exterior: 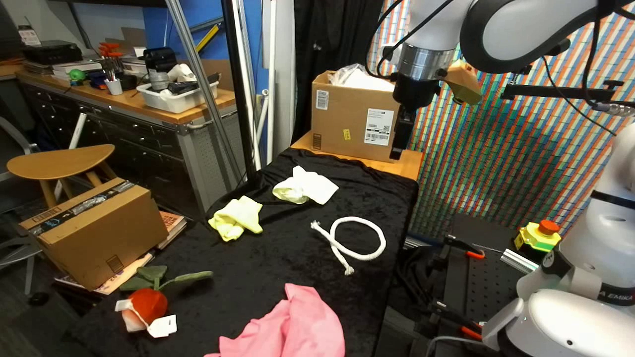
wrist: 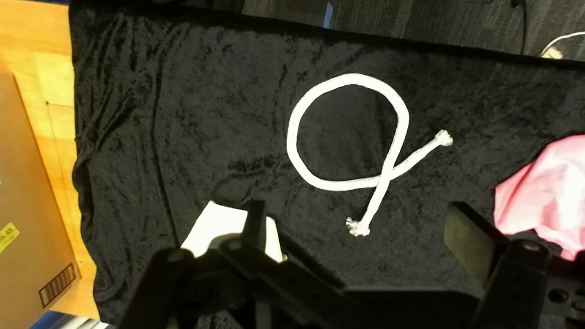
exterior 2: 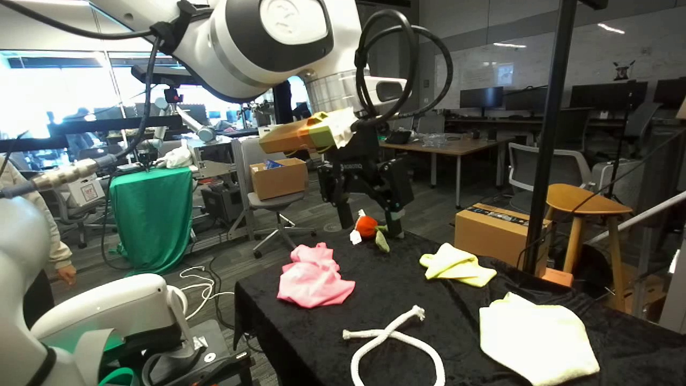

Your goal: Put all the items on the table in one place

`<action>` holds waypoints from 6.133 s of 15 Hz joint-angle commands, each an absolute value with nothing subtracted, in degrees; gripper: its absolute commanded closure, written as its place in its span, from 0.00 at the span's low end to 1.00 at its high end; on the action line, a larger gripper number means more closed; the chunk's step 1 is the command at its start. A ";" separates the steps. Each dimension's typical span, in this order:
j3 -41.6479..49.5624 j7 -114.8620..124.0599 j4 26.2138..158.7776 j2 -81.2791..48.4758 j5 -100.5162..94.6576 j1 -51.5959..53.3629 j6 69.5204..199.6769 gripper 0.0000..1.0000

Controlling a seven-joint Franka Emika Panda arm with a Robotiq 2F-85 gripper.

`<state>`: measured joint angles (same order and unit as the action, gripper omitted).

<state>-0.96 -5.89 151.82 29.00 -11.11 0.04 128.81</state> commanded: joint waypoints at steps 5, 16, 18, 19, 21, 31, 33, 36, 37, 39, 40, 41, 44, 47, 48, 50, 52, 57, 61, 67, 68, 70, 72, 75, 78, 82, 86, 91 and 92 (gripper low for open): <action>-4.45 -3.79 138.83 17.51 -14.43 -0.28 127.44 0.00; 1.25 2.18 109.37 -18.13 -27.27 -1.50 141.17 0.00; 1.22 3.73 102.92 -25.32 -24.62 -2.45 140.67 0.00; 3.13 4.82 99.76 -28.53 -22.75 -0.97 139.72 0.00; 2.57 3.91 93.76 -34.73 -16.09 -1.99 136.91 0.00; 6.15 9.98 65.86 -57.88 -5.01 -3.11 123.84 0.00; 6.63 11.25 60.82 -61.13 -4.56 -3.47 120.47 0.00; 7.09 12.78 55.13 -64.61 -4.46 -4.03 115.40 0.00; 7.07 13.04 53.61 -65.55 -4.47 -4.21 114.02 0.00; 6.64 12.90 51.92 -66.65 -4.13 -4.77 111.22 0.00; 6.31 12.38 51.40 -66.96 -3.89 -5.05 109.75 0.00; 6.15 12.46 50.53 -67.58 -3.57 -5.23 108.63 0.00; 5.93 12.43 48.37 -69.20 -3.17 -5.55 105.85 0.00; 5.69 12.26 46.64 -70.51 -2.74 -5.75 104.31 0.00; 5.79 12.31 46.29 -70.80 -2.75 -5.63 104.10 0.25; 5.73 12.29 45.51 -71.22 -2.64 -5.65 103.76 0.34; 5.76 12.30 45.23 -71.23 -2.74 -5.53 103.99 0.49; 5.47 12.52 46.82 -69.60 -3.40 -5.26 105.42 0.87; 5.07 11.17 49.86 -67.05 -3.86 -4.78 107.83 0.94; 4.16 6.56 61.77 -58.31 -4.27 -4.42 118.49 0.90; 4.28 6.32 64.42 -56.54 -4.48 -4.28 121.13 0.90; 4.21 6.31 69.13 -53.37 -4.23 -4.33 125.41 0.90; 4.85 6.89 73.76 -50.57 -3.69 -3.96 128.79 0.90; 4.86 7.19 81.49 -46.27 -3.58 -3.70 134.14 0.90; 3.49 3.33 89.55 -41.99 -3.46 -4.22 138.25 0.91; 1.84 -3.06 100.54 -35.47 -3.53 -5.16 143.19 0.90; 0.20 -9.74 111.93 -27.07 -3.11 -6.82 147.21 0.90; -1.42 -19.29 126.61 -14.00 -2.38 -9.00 149.11 0.91; -1.62 -21.40 129.57 -11.06 -2.35 -9.17 149.01 0.91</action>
<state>-0.10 -14.86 118.29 -21.70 -3.90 -7.55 146.74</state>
